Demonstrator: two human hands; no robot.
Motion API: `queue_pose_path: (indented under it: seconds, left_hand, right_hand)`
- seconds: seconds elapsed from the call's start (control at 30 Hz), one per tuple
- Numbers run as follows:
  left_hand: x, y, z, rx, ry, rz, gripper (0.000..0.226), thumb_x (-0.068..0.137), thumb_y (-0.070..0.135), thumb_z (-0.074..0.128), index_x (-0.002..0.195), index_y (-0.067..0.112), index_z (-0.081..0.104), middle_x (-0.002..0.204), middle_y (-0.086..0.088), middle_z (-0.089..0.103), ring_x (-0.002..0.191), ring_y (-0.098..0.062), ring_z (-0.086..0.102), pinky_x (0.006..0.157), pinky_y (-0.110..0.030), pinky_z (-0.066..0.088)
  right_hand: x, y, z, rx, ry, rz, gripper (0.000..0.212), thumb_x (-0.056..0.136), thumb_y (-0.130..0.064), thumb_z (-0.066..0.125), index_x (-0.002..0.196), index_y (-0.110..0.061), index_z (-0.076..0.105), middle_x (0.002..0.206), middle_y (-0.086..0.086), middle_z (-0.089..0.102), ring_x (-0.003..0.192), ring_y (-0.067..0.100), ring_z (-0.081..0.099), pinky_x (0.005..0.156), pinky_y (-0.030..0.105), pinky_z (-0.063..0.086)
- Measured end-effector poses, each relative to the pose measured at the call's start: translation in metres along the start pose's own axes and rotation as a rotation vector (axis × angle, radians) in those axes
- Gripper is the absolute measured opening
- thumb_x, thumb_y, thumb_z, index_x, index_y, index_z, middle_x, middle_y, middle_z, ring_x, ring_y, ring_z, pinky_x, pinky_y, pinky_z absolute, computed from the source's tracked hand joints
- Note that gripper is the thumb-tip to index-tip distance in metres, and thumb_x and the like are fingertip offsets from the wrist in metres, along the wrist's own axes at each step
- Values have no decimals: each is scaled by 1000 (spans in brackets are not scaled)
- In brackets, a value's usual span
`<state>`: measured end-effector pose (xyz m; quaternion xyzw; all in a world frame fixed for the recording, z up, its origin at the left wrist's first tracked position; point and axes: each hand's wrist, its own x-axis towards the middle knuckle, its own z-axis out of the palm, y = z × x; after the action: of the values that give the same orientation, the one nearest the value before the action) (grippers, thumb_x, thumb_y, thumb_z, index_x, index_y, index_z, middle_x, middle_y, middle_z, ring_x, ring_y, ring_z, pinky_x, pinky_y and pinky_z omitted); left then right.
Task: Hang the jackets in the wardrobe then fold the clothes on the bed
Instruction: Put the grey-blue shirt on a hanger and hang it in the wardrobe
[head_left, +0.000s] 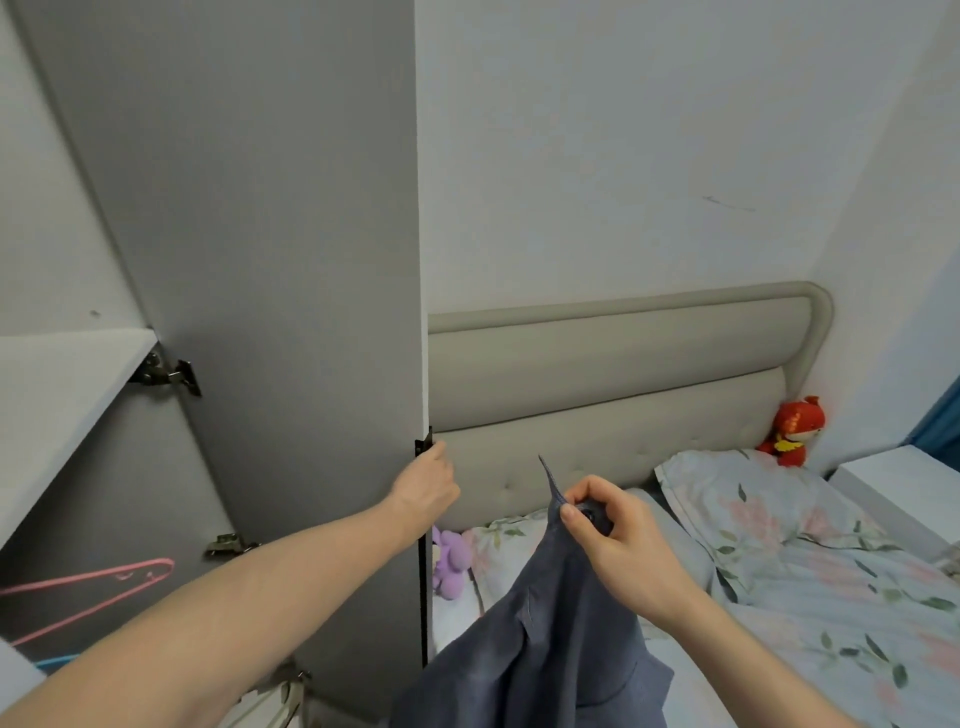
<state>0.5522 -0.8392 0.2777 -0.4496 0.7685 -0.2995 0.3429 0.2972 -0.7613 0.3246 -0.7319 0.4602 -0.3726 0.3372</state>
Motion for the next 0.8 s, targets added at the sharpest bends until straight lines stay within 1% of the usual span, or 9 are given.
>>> queue_pose_path:
  seconds: [0.13,0.23,0.3,0.37,0.43,0.47,0.57,0.67,0.8]
  left_hand:
    - [-12,-1,17,-181,240,52,25,89,5,60,110,11,74,113,-8,70,116,-31,56,124,-48,19]
    - [-32,-1,21,-268,407,57,21,70,8,76,86,22,77,94,1,69,103,-25,63,123,-49,26]
    - [-49,1,23,-448,466,-11,26,63,8,78,81,26,75,94,4,68,102,-23,62,119,-44,36]
    - [-67,10,20,-796,470,-180,26,71,8,71,88,28,75,101,8,68,104,-20,60,107,-32,38]
    - [-86,19,5,-1285,411,-445,26,85,10,63,95,31,74,99,13,68,95,-12,60,90,-27,42]
    - [-98,25,-7,-1539,360,-531,24,89,11,63,96,32,73,90,14,67,81,-6,60,81,-23,45]
    - [-134,40,-45,-1974,187,-468,22,96,13,64,112,29,70,68,14,57,44,-1,44,52,-10,38]
    - [-170,54,-74,-1989,58,-222,32,97,4,59,123,23,62,68,20,58,51,5,51,55,-9,42]
    - [-196,65,-82,-1805,-166,-78,21,90,1,55,94,22,56,90,2,61,80,-13,61,77,-31,57]
  right_hand:
    - [-5,-3,5,-6,-26,-11,15,100,-19,61,86,-22,62,72,5,60,64,17,49,63,29,41]
    - [-11,-6,7,-1,-38,-17,14,100,-19,62,87,-23,62,73,3,60,67,23,50,65,31,42]
    - [-18,-9,8,16,-49,-26,13,100,-18,62,87,-22,62,73,4,59,67,23,49,65,30,42]
    - [-26,-13,8,30,-75,-32,13,100,-18,61,88,-22,63,74,5,60,67,24,50,64,29,42]
    - [-34,-19,10,48,-105,-48,12,100,-16,61,89,-21,64,73,2,60,66,18,50,65,26,41]
    - [-40,-22,11,58,-127,-55,12,101,-16,61,90,-20,64,72,-2,59,65,11,48,64,23,41]
    - [-55,-38,12,74,-276,-97,13,102,-15,60,92,-20,65,73,-5,58,65,6,46,64,18,39]
    - [-63,-60,14,65,-471,-160,13,103,-15,58,96,-18,68,82,-1,65,73,11,52,70,18,42]
    - [-63,-91,25,9,-609,-265,15,102,-12,59,97,-21,71,91,-8,71,86,6,62,81,18,48]
